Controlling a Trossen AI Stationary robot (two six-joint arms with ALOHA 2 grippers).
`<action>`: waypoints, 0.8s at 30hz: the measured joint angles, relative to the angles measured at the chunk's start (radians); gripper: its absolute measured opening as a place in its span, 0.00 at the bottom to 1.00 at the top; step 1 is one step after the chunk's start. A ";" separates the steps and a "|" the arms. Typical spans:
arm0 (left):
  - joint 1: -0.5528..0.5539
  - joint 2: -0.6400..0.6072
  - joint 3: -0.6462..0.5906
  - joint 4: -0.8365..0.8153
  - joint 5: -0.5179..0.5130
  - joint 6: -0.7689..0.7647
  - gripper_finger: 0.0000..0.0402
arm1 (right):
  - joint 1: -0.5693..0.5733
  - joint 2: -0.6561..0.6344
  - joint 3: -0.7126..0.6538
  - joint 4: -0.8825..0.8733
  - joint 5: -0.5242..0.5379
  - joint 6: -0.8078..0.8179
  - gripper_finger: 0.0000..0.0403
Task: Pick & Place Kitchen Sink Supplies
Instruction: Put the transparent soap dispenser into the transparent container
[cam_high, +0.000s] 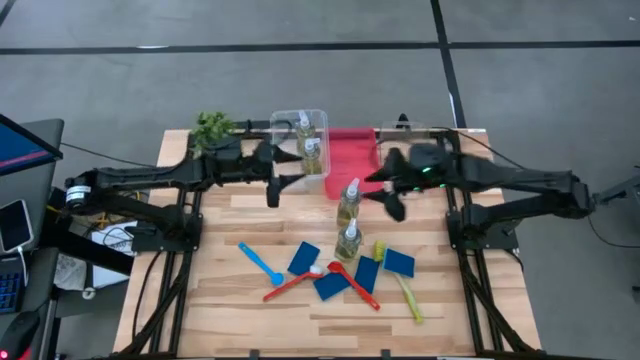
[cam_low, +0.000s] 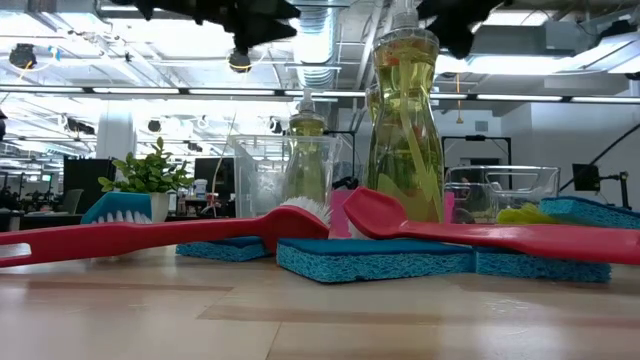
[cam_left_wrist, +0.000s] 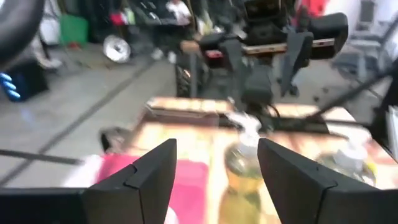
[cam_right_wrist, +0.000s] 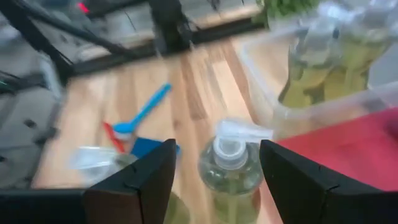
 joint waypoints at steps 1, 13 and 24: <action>-0.004 0.020 0.000 0.008 0.029 -0.009 0.56 | 0.004 0.006 -0.002 -0.003 -0.002 0.000 0.56; -0.010 0.179 0.000 0.233 0.199 -0.030 0.54 | 0.060 -0.097 0.000 -0.083 0.000 -0.031 0.56; -0.086 0.492 0.046 0.610 0.054 -0.027 0.53 | 0.058 -0.312 0.000 -0.228 0.000 -0.053 0.56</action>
